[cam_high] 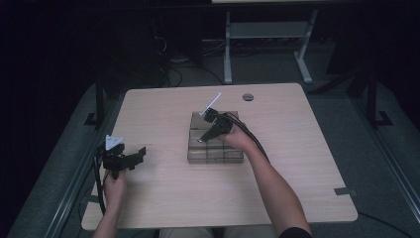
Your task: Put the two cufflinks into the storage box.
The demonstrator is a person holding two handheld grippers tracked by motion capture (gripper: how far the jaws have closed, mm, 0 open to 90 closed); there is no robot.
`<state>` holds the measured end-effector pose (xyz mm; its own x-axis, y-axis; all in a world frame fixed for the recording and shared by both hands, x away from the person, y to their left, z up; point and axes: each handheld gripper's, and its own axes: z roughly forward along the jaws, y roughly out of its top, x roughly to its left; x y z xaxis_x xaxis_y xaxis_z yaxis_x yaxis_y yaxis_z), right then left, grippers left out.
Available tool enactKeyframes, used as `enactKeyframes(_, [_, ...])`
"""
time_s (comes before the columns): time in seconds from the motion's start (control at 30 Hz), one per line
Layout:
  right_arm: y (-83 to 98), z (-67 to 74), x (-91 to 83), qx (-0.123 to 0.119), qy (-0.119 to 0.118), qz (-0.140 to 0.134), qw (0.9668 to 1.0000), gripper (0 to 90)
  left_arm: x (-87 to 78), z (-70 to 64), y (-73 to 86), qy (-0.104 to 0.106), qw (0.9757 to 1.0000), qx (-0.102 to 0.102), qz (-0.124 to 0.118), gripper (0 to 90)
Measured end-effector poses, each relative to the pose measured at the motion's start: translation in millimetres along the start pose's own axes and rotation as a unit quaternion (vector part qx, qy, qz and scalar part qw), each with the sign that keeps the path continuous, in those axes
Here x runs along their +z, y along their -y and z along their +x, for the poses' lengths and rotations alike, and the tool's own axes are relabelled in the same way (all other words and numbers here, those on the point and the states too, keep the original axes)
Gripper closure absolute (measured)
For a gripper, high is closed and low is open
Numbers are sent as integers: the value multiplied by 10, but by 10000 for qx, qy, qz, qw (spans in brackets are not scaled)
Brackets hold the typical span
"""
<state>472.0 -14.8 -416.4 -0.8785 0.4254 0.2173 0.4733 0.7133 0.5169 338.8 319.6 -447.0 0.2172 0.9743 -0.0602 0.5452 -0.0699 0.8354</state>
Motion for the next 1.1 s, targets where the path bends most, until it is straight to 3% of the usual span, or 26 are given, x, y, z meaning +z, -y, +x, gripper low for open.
enactKeyframes(0.67, [-19, -40, 60, 165, 89, -25, 9998, 850, 1, 2, 0, 8, 10000, -12, 9, 128])
enactKeyframes(0.8, [-28, -10, 3, 113, 144, -99, 9998, 848, -1, 2, -1, 4, 10000, 12, 1, 128])
enactKeyframes(1.1, [65, 56, -175, 41, 7, -190, 9998, 835, -3, -1, -2, -4, 10000, 20, 28, 128])
